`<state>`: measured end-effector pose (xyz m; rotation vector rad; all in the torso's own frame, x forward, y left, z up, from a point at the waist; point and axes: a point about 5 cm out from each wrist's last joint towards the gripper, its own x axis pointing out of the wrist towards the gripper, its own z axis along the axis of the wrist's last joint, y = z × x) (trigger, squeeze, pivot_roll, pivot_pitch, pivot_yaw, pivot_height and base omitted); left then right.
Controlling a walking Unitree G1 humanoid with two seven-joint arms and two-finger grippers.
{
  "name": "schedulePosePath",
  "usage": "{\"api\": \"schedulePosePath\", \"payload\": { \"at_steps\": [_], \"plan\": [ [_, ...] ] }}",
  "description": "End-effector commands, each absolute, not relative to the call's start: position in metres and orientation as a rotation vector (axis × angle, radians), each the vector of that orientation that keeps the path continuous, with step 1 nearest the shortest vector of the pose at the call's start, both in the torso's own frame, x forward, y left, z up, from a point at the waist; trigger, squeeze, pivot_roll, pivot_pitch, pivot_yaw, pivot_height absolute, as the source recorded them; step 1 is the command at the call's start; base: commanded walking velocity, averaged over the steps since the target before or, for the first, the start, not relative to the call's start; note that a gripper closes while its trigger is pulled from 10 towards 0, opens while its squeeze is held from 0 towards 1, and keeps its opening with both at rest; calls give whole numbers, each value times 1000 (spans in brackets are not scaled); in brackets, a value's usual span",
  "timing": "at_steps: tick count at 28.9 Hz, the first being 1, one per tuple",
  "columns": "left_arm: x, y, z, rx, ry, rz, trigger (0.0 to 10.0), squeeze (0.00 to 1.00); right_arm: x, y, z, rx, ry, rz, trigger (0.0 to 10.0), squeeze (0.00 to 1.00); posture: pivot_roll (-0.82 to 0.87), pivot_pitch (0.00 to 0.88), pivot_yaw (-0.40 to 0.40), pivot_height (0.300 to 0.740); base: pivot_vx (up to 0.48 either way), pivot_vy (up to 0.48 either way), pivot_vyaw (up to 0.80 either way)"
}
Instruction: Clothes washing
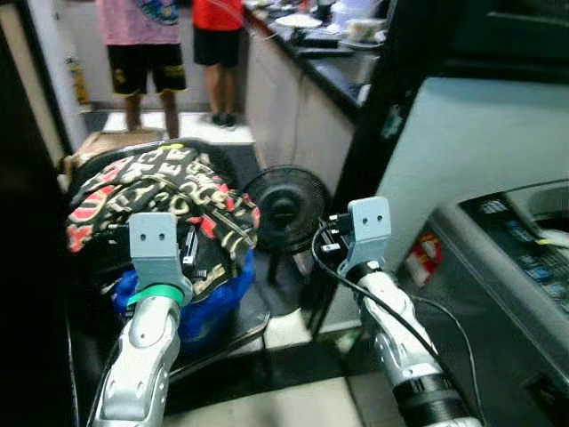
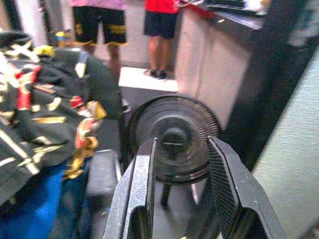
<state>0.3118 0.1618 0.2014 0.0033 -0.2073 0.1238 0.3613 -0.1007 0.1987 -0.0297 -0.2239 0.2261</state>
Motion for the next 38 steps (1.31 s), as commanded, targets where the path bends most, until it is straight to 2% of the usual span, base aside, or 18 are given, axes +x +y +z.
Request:
{"api": "schedulePosePath", "payload": {
  "at_steps": [1, 34, 38],
  "plan": [
    [312, 161, 197, 12, -196, 129, 10000, 0, 361, -104, 195, -21, -214, 214, 10000, 0, 12, 31, -39, 740, 0, 0, 0],
    [311, 160, 199, -9, -217, 134, 10000, 0, 360, -99, 196, -39, -223, 246, 10000, 0, 15, 42, -50, 740, 0, 0, 0],
    [311, 161, 198, 2, -217, 132, 10000, 0, 360, -99, 195, -38, -222, 248, 10000, 0, 17, 42, -50, 740, 0, 480, 0]
  ]
}}
